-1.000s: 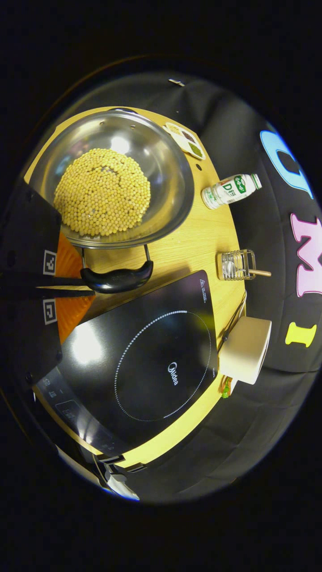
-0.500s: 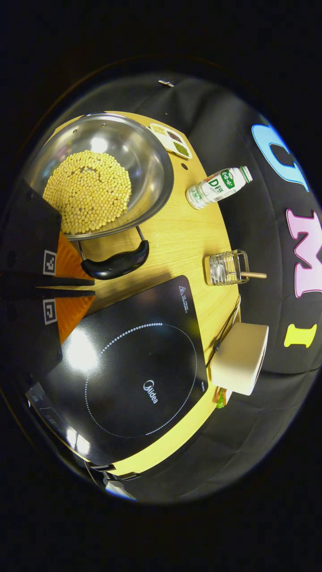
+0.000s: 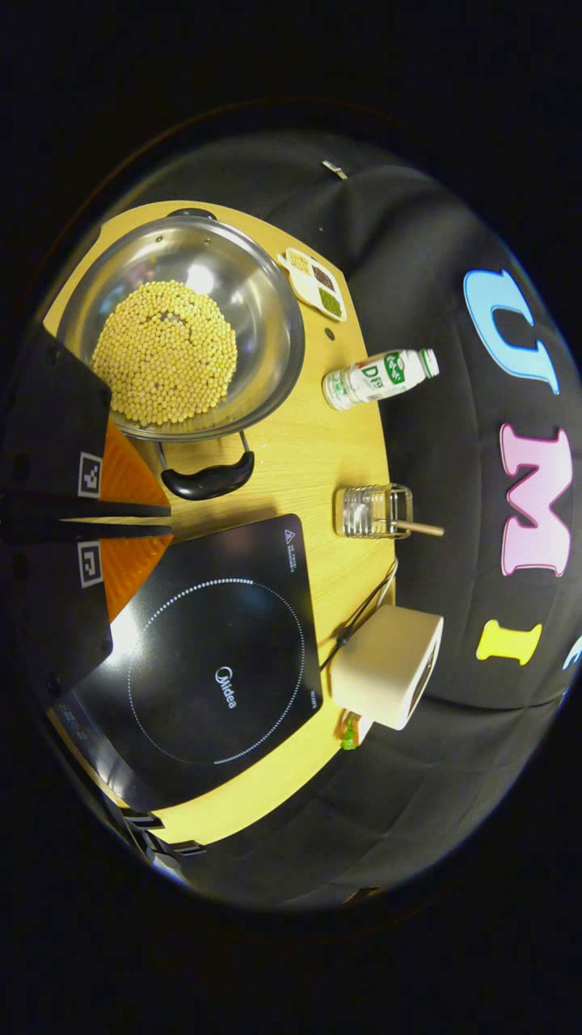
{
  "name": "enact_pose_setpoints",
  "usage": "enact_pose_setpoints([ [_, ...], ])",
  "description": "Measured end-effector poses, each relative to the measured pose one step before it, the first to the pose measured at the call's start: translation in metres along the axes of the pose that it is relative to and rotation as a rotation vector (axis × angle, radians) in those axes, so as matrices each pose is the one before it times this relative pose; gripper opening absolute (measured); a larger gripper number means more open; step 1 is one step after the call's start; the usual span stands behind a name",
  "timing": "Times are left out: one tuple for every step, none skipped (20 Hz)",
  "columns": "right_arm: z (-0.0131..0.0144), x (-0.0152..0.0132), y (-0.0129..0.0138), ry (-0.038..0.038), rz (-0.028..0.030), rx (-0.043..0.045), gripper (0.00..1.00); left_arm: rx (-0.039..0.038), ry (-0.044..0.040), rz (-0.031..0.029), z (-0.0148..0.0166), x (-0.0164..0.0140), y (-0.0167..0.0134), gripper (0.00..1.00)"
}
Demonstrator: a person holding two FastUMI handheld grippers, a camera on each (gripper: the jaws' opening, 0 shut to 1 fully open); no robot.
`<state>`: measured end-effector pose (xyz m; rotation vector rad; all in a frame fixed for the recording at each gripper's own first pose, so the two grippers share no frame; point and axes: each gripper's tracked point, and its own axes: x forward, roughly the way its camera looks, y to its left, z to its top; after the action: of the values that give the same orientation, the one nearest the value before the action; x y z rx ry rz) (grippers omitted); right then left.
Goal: First push the handle of the pot to place it horizontally, then grasp the pot with both hands and set it on the induction cooktop.
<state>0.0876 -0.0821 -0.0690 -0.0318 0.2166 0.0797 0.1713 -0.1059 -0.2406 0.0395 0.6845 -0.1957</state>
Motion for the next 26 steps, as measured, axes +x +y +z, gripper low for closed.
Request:
enact_pose_setpoints([
  [-0.00186,0.00432,-0.00114,0.00212,0.01117,-0.00365,0.99,-0.03478,-0.01722,0.01311,0.00441,-0.00883,0.00048,0.05],
  [-0.00338,0.00444,-0.00094,0.00715,0.01386,-0.00086,0.99,-0.03619,-0.02291,0.01956,0.00499,-0.00964,0.00212,0.05],
  [-0.00523,0.00433,-0.00106,0.01107,0.01734,0.00315,0.99,-0.03658,-0.02751,0.02988,0.00746,-0.01175,0.00519,0.05],
  [-0.00424,0.00393,-0.00038,0.00954,0.01575,0.00543,0.99,-0.02483,-0.02197,0.03188,0.00557,-0.00892,0.00663,0.06],
  [-0.00504,0.00494,-0.00008,0.00949,0.01854,0.00494,0.99,-0.01947,-0.02353,0.03262,0.00633,-0.01096,0.00861,0.10],
  [-0.00777,0.00576,0.00007,0.01584,0.01746,0.00229,0.99,-0.01515,-0.01886,0.03549,0.00481,-0.01130,0.00865,0.15],
  [-0.01137,0.00501,0.00119,0.02537,0.01803,0.00054,0.99,-0.01732,-0.01587,0.03111,0.00584,-0.01118,0.00940,0.21],
  [-0.01093,0.00488,0.00249,0.02936,0.01865,0.00103,0.99,-0.01780,-0.01809,0.02480,0.00584,-0.01211,0.00959,0.23],
  [-0.00854,0.00366,0.00353,0.02762,0.01701,0.00392,0.99,-0.01699,-0.02039,0.02224,0.00653,-0.01089,0.00999,0.26],
  [-0.00498,0.00375,0.00649,0.02089,0.01845,0.00762,0.99,-0.01598,-0.02417,0.01397,0.00714,-0.01015,0.00856,0.27],
  [-0.00213,0.00197,0.00801,0.01223,0.01950,0.00743,0.99,-0.01124,-0.02623,0.01265,0.00910,-0.00893,0.00993,0.37],
  [-0.00073,0.00268,0.00917,0.00473,0.01766,0.00168,0.99,-0.00474,-0.02619,0.01366,0.00785,-0.00872,0.01157,0.50],
  [0.00055,0.00250,0.00903,0.00326,0.01636,-0.00354,0.99,-0.00163,-0.01900,0.01494,0.00717,-0.00621,0.01053,0.63],
  [0.00231,0.00323,0.01073,-0.00049,0.01806,-0.00491,0.99,0.00040,-0.01783,0.01755,0.00530,-0.00497,0.01202,0.77],
  [0.00157,0.00208,0.01105,-0.00034,0.01849,-0.00386,0.99,0.00683,-0.01777,0.03732,0.00567,-0.00317,0.01676,0.90],
  [0.00288,0.00271,0.01265,-0.00215,0.01786,-0.00169,0.99,0.01419,-0.01805,0.03880,0.00413,-0.00075,0.01649,0.94],
  [0.00220,0.00410,0.01112,0.00267,0.01650,0.00182,0.99,0.01735,-0.01615,0.03333,0.00362,0.00182,0.01775,0.97],
  [0.00127,0.00492,0.01282,0.00636,0.01523,0.00911,0.99,0.00848,-0.00899,0.01358,0.00105,0.00106,0.01121,0.97],
  [0.00033,0.00610,0.01388,0.00900,0.01496,0.01591,0.99,-0.00742,0.00089,-0.00392,0.00048,0.00241,0.00844,0.97],
  [-0.00001,0.00670,0.01459,0.01407,0.01232,0.01834,0.99,-0.01939,0.00451,-0.00733,-0.00089,0.00329,0.00833,0.98],
  [-0.00082,0.00680,0.01529,0.01461,0.00836,0.01920,0.99,-0.02148,0.00428,-0.00869,-0.00045,0.00511,0.00988,0.97],
  [-0.00102,0.00749,0.01518,0.01518,0.00709,0.01629,0.99,-0.01296,0.00090,-0.01176,-0.00148,0.00661,0.01170,0.97],
  [-0.00182,0.00708,0.01410,0.01454,0.00198,0.01316,0.99,-0.00390,0.00013,-0.01466,0.00036,0.00571,0.01042,0.98],
  [-0.00114,0.00690,0.01339,0.01370,0.00309,0.01033,0.99,-0.00160,0.00210,-0.01866,-0.00071,0.00720,0.00845,0.97],
  [0.00058,0.00614,0.01272,0.00314,0.00302,0.01220,0.99,-0.00009,0.00290,-0.02402,-0.00116,0.00686,0.00921,0.97],
  [0.00018,0.00819,0.01091,-0.00094,0.00032,0.01297,0.99,-0.00072,0.00414,-0.02621,-0.00128,0.00519,0.00889,0.98],
])
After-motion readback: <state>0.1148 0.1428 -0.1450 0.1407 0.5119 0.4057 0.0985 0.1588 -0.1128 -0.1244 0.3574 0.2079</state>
